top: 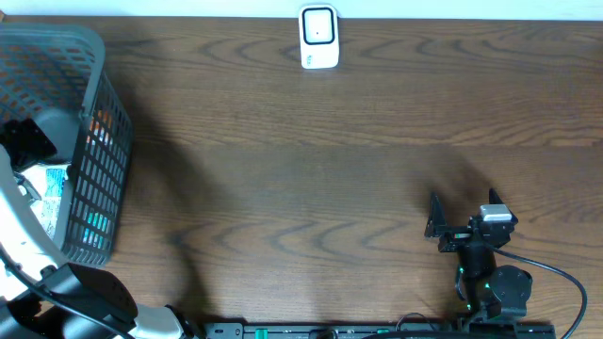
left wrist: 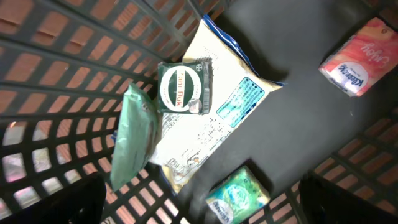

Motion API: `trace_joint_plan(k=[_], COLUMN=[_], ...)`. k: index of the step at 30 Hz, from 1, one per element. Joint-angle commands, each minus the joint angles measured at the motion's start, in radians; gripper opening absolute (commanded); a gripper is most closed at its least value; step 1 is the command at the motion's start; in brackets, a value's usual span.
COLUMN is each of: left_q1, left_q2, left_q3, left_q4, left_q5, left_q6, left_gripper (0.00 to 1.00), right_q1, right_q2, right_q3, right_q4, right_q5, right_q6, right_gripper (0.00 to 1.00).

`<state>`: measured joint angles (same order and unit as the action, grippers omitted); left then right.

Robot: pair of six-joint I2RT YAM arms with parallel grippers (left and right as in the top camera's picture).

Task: Scan the item barcode
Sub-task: 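Swing the left gripper up and reach down into the grey basket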

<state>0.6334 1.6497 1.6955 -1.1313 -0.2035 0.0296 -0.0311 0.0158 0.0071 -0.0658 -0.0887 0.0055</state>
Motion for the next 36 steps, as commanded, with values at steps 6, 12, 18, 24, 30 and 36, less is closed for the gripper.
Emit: trace_joint_plan(k=[6,12,18,24,30,36], left_q1=[0.005,0.005,-0.005,-0.082,-0.122,-0.095], left_q2=[-0.005,-0.001,-0.001,-0.001,0.002,0.013], left_q3=[-0.008,-0.067,-0.174,-0.303,-0.431,-0.497], left_q4=[0.026,0.088,0.159,0.271,0.42,0.521], left_q5=[0.014,0.013,-0.073,-0.124,-0.252,-0.261], left_q6=[-0.005,0.031,0.1,0.233,0.257,0.269], left_gripper=[0.98,0.98,0.98,0.98,0.98,0.98], right_q1=[0.006,0.006,0.006,0.006,0.006,0.006], right_q2=[-0.003,-0.003,-0.003,-0.003,-0.003,-0.003], right_q3=[-0.002,-0.002,-0.002,-0.002,-0.002,-0.002], right_q4=[-0.005,-0.005,-0.005,-0.005,-0.005,-0.005], right_q5=[0.008,0.008,0.008,0.008,0.008,0.008], right_q6=[-0.014,-0.014,-0.014,-0.014,-0.014,-0.014], right_gripper=[0.99,0.99,0.99,0.99,0.99,0.99])
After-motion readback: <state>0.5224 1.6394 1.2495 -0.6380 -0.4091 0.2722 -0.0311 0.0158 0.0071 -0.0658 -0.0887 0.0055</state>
